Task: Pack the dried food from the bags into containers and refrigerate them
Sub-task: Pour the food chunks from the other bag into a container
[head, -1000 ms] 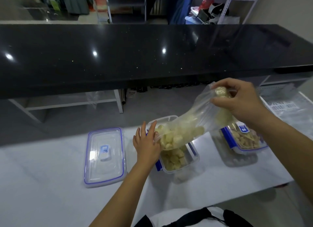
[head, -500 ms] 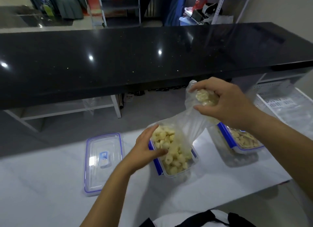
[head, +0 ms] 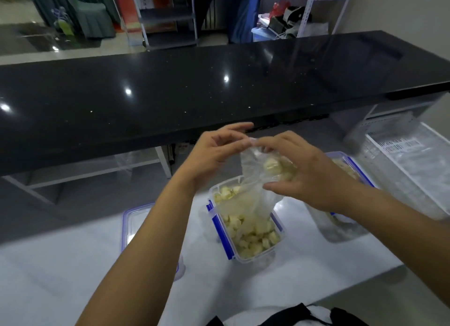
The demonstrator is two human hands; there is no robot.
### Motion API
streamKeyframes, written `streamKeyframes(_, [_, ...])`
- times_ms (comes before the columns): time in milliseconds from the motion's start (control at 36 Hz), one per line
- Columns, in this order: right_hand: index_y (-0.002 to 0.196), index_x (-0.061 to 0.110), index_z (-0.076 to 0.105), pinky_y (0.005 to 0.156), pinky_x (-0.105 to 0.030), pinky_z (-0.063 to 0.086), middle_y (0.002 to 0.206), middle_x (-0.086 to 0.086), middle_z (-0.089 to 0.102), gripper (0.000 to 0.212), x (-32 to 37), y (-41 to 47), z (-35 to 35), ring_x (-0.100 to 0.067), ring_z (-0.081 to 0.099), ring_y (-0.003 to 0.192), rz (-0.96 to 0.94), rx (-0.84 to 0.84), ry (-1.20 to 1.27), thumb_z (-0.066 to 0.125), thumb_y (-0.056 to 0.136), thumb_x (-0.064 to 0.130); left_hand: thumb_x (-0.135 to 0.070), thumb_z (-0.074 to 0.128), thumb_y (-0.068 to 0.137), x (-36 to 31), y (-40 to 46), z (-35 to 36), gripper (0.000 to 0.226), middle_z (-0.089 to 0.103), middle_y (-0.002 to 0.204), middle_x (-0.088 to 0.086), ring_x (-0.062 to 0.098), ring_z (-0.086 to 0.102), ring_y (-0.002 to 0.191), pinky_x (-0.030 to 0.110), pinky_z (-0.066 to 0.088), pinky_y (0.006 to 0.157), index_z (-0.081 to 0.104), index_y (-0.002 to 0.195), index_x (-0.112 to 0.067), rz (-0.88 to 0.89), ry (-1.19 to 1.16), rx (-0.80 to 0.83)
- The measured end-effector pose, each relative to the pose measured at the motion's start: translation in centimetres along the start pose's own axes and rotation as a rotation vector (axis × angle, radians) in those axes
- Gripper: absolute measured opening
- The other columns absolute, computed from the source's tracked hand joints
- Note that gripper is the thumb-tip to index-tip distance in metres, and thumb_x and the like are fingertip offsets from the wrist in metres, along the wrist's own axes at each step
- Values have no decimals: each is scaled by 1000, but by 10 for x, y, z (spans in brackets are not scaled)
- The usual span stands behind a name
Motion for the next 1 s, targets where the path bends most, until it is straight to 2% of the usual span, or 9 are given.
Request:
streamKeyframes(139, [138,59,32,81,-14,48,120,26,43,90,-20,-20,15,0,53,94,229,-11,152,85,72,28,-16,70,92,-2,-3,-24,11,63,136,-10,2,55,128,25,45,102,78,100,-14,88,23,-184])
streamKeyframes(222, [128,47,52,69,-13,48,103,22,59,66,-31,-32,29,-4,59,78,346,-3,237,80,78,15,-18,69,93,2,-5,-31,15,63,135,-10,2,57,125,26,47,101,77,103,-11,74,32,-247])
streamKeyframes(333, [92,31,71,63,-12,47,76,17,70,36,-39,-44,44,-1,61,65,407,-102,348,72,79,-2,-15,70,92,10,-7,-27,13,64,133,-10,3,58,123,12,49,90,78,101,-11,28,14,-233])
streamKeyframes(417, [83,25,73,65,-31,52,71,5,68,20,-48,-50,47,-14,61,65,483,-135,350,73,82,5,-15,71,92,17,-9,-23,10,66,131,-9,7,59,125,20,48,95,80,97,-16,-4,-29,-234])
streamKeyframes(472, [71,23,71,61,-28,44,62,10,63,16,-53,-53,45,-5,53,59,511,-167,355,76,83,14,-16,71,92,20,-10,-25,10,67,130,-7,8,59,125,27,44,102,80,97,-16,-18,-52,-257])
streamKeyframes(639, [90,29,79,75,-13,51,90,14,77,10,-55,-56,28,-2,70,87,580,-180,482,80,80,29,-17,72,90,25,-13,-35,9,69,128,-5,13,60,125,41,42,112,80,95,-18,-25,-67,-307])
streamKeyframes(722, [91,33,81,75,-16,56,95,7,78,14,-53,-55,19,-9,72,91,604,-115,673,72,80,36,-21,74,89,23,-14,-37,10,69,128,-3,16,60,126,50,38,116,80,96,-18,-31,-73,-310])
streamKeyframes(834, [88,23,82,86,-30,56,98,-2,78,22,-52,-54,15,-23,68,97,645,-96,684,63,94,13,-19,73,90,19,-15,-32,8,70,126,-3,17,61,124,52,39,115,80,93,-18,-38,-79,-298])
streamKeyframes(1000, [92,22,80,89,-21,46,99,10,76,13,-43,-51,2,0,66,99,551,-206,549,68,90,19,-12,71,90,13,-19,-31,10,70,125,5,23,64,120,46,47,109,80,91,-16,-43,-150,-338])
Point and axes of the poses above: each hand's wrist, its own y-axis towards the middle knuckle, its own z-axis out of the palm, x = y × z, the point moved 2 cm from there along y, towards the middle knuckle
